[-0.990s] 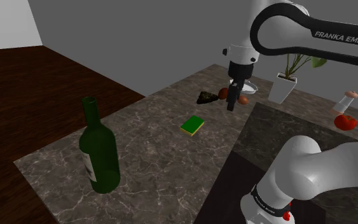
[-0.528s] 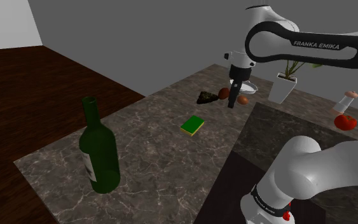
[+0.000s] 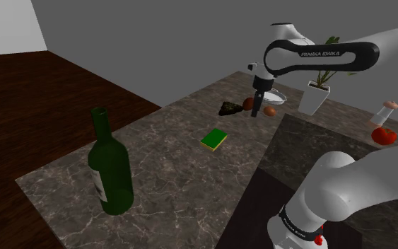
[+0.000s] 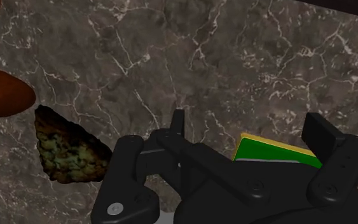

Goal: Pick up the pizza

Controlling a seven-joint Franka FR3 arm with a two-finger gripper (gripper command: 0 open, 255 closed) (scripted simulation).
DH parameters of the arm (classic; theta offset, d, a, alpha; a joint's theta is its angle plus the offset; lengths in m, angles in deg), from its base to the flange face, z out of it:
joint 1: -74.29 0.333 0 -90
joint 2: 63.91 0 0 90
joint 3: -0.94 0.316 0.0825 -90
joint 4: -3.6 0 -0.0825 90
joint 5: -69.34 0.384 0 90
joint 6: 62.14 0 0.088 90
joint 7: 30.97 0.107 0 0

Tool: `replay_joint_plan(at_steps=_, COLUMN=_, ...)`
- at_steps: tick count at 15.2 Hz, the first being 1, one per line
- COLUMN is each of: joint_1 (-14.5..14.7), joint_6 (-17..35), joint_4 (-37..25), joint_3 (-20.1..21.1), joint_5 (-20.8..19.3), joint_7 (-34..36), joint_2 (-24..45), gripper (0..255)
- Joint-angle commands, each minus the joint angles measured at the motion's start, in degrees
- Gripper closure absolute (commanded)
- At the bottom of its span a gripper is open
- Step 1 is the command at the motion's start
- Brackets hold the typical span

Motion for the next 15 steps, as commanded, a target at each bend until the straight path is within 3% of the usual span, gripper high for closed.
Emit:
replay_joint_plan(at_steps=1, joint_1=0.1, joint_6=3.3, joint_4=-0.8, joint_3=-2.8, joint_5=-0.5, joint_7=-3.4, joint_2=3.0, gripper=0)
replay_joint_plan(at_steps=8, joint_1=2.1, joint_6=13.3, joint_4=-7.3, joint_3=-12.4, joint_5=2.8, joint_7=-16.7, joint_2=16.6, gripper=0)
replay_joint_plan(at_steps=11, joint_1=3.2, joint_6=16.7, joint_4=-11.4, joint_3=-16.2, joint_5=7.0, joint_7=-23.6, joint_2=23.6, gripper=0)
replay_joint_plan(at_steps=15, joint_1=3.6, joint_6=19.6, joint_4=-18.0, joint_3=-19.9, joint_5=15.8, joint_7=-34.2, joint_2=34.2, gripper=0)
